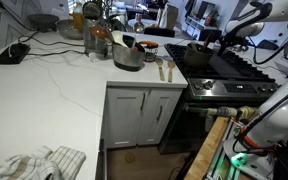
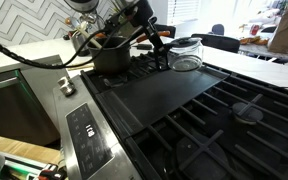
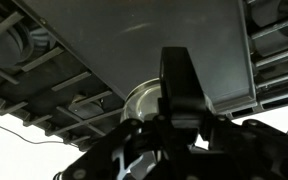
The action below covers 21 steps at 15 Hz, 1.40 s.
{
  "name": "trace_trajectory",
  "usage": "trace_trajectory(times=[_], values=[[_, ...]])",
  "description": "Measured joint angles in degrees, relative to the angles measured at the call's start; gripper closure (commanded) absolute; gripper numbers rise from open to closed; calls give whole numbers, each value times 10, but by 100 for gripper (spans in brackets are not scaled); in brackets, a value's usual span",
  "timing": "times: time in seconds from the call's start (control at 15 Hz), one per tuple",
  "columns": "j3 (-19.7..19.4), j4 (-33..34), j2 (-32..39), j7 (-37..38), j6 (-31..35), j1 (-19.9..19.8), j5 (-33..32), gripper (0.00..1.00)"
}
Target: Pick up the clear coffee jar and put it on the left side of the kitchen counter
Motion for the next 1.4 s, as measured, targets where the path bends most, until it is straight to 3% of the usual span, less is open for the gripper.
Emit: trace_trajectory(times=[0.4,0.67,1.13,1.2,1.4], values=[[22,-106,-163,-16,-38,-13,-100,93],[52,-159,-264,-57,-86,-36,-104,93],[73,-214,-407,-212,-135,-35,-99,93],[74,-216,-421,-236,-137,-31,-99,70],[74,-216,-445,-276,-137,-15,-93,70]])
